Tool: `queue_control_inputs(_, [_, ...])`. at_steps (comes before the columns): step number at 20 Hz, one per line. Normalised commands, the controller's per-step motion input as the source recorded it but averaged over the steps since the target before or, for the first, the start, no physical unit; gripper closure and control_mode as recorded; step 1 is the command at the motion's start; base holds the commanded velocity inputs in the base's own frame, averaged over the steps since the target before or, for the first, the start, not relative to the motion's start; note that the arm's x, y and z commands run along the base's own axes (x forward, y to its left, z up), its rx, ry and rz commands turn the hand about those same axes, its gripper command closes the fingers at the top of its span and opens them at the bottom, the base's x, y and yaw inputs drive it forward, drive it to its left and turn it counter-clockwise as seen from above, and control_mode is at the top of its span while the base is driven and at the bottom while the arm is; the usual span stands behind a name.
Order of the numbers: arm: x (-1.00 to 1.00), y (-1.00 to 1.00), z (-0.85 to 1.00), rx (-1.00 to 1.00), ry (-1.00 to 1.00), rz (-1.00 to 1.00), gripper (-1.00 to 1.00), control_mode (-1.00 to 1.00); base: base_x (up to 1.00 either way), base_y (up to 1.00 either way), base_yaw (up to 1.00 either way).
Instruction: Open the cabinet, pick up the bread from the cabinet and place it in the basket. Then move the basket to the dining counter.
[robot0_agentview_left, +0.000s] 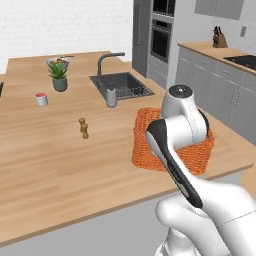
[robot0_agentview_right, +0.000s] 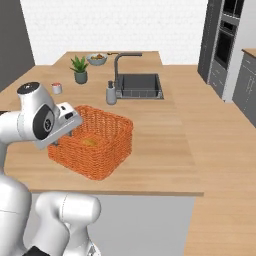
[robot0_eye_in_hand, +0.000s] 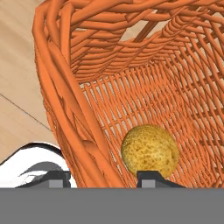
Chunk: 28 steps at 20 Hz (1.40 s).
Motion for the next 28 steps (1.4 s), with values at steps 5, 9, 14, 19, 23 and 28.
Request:
queue_control_inputs(5, [1.00, 0.10, -0.22, 0.00, 0.04, -0.01, 1.00, -1.00, 0.00, 0.00, 0.00])
queue_control_inputs(9, [1.00, -0.02, -0.60, -0.01, 0.16, 0.00, 1.00, -1.00, 0.00, 0.00, 0.00])
queue_control_inputs(14, [1.00, -0.09, -0.64, 0.00, 0.04, 0.00, 1.00, -1.00, 0.00, 0.00, 0.00])
queue_control_inputs(19, [0.66, -0.01, -0.47, 0.00, 0.00, 0.00, 1.00, -1.00, 0.00, 0.00, 0.00])
queue_control_inputs(23, [0.28, 0.00, -0.44, 0.00, -0.03, 0.00, 1.00, -1.00, 0.00, 0.00, 0.00])
queue_control_inputs(28, [0.03, 0.00, -0.29, 0.00, -0.01, 0.00, 1.00, -1.00, 0.00, 0.00, 0.00])
